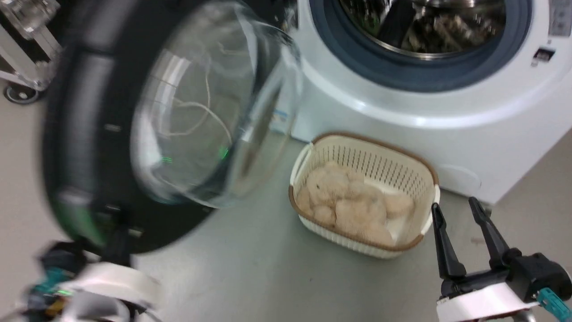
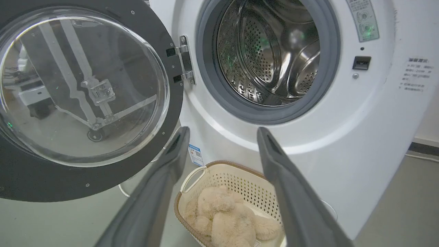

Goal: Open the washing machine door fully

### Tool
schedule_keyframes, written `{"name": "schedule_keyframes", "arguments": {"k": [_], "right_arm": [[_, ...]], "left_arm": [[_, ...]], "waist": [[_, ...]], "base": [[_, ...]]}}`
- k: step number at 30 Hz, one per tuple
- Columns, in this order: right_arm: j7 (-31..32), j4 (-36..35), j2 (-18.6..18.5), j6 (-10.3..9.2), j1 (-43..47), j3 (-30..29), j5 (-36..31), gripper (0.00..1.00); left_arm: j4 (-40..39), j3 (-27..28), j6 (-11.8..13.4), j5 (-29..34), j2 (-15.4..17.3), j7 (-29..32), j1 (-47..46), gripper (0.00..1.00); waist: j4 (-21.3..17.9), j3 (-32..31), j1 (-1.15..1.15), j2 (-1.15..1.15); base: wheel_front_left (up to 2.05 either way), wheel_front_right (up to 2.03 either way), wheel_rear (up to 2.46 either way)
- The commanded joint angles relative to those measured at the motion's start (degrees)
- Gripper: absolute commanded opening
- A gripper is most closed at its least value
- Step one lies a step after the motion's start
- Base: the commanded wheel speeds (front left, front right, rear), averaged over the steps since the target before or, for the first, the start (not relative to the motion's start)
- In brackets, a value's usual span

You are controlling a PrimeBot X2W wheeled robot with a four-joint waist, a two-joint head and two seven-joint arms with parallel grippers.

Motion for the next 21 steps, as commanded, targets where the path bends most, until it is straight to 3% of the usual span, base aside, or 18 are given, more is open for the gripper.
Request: {"name": "schedule_keyframes", "arguments": {"k": [1,11,18,21], "right_arm": [[-0.3,-0.3,0.1,0.03,-1.0,0.1,-0.7,1.00],[-0.2,-1.4,-2.3,0.03,-4.4,-0.7,-1.8,1.00],[0.1,-2.0,-3.3,0.03,-5.8,-0.9,-1.7,1.00],[0.0,-1.8,-3.4,0.03,-6.0,-1.0,-1.7,1.00]], "left_arm": [[0.9,2.3,0.3,-0.9,1.7,0.0,-1.8,0.00],[13.9,15.6,-2.2,-6.6,14.9,1.0,-13.0,0.00],[26.6,18.2,-5.7,-8.9,21.8,0.6,-23.2,0.00],[30.8,18.0,-6.7,-8.8,23.1,-0.7,-26.3,0.00]], "waist": [[-1.3,3.1,-0.01,0.00],[-4.7,11.1,-0.01,0.00],[-6.6,13.8,-0.01,0.00],[-7.0,13.7,-0.01,0.00]], "base": [[0.00,0.00,0.00],[0.00,0.00,0.00],[0.00,0.00,0.00],[0.00,0.00,0.00]]}}
